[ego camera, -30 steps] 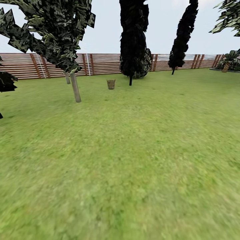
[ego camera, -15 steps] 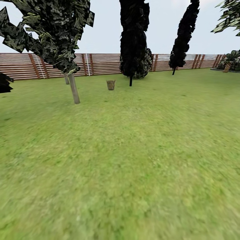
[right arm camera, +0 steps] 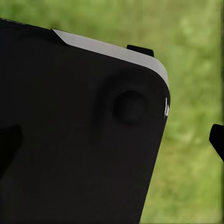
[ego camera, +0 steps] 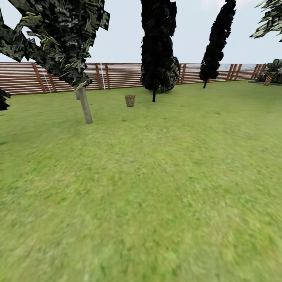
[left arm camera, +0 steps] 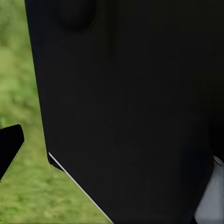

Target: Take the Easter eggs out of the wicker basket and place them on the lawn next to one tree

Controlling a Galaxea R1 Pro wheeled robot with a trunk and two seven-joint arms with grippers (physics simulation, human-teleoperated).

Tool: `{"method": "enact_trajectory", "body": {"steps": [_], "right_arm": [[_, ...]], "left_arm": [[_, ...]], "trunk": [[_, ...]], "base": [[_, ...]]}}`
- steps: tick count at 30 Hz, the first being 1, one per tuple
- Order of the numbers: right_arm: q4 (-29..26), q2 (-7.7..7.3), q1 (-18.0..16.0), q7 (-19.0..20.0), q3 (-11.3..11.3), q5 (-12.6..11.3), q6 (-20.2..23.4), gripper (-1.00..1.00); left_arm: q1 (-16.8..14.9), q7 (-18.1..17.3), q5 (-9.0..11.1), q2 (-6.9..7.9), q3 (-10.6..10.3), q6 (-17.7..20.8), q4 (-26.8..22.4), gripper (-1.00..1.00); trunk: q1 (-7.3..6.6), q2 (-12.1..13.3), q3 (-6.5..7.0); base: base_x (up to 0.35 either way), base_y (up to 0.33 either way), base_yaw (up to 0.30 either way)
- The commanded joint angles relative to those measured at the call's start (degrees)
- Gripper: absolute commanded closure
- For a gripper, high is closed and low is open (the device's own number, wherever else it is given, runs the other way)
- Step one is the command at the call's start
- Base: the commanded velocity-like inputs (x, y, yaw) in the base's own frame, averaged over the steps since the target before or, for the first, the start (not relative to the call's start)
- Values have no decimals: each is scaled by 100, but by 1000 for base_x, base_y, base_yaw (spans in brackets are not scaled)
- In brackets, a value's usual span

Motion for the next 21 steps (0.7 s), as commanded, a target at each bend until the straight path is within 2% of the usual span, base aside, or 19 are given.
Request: {"method": "enact_trajectory", "body": {"steps": [1,21], "right_arm": [[4,-1,-3,3,9,18,-15,-100],[4,-8,-3,3,9,10,-15,-100]], "left_arm": [[3,-6,6,0,5,-6,-9,-100],[3,-6,6,0,7,-8,-9,-100]], "trunk": [[3,-2,-4],[3,-2,-4]], "base": [[330,0,0],[330,0,0]]}}
